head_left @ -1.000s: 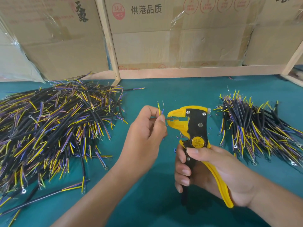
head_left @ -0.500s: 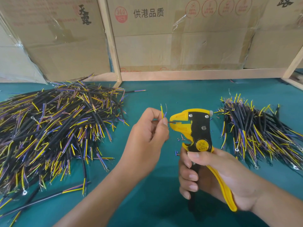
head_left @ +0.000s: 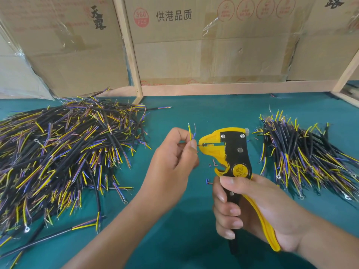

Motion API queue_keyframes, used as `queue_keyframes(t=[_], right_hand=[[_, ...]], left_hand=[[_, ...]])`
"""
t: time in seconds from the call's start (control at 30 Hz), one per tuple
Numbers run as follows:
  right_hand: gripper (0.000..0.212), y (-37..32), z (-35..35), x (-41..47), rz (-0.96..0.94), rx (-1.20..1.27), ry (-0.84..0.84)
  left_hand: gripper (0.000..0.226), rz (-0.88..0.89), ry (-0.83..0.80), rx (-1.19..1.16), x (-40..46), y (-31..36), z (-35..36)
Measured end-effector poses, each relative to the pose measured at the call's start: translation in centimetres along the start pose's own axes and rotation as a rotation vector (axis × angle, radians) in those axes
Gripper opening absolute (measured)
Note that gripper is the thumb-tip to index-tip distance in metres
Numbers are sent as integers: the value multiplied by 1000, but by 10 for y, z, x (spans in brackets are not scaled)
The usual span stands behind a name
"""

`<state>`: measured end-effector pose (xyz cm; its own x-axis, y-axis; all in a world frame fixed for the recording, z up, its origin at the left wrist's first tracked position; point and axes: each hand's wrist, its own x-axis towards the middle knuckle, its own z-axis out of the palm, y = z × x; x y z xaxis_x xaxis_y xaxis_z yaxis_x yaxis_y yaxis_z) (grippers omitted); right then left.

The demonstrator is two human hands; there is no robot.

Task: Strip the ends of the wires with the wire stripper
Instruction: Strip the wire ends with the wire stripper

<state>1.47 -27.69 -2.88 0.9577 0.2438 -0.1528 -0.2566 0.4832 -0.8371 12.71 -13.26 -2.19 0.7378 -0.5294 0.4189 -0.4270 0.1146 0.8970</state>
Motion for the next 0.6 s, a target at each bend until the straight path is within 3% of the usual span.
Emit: queue_keyframes(t=[0.17, 0.3, 0.6], right_hand=[[40, 2, 5, 0, -24, -39, 93], [47, 1, 8, 0, -54, -98, 221], [43, -1, 5, 0, -59, -94, 161]], left_hand=[[17, 0, 0, -50, -1, 1, 1], [20, 22, 19, 40, -2, -1, 3], [19, 127, 6, 269, 2, 2, -10]])
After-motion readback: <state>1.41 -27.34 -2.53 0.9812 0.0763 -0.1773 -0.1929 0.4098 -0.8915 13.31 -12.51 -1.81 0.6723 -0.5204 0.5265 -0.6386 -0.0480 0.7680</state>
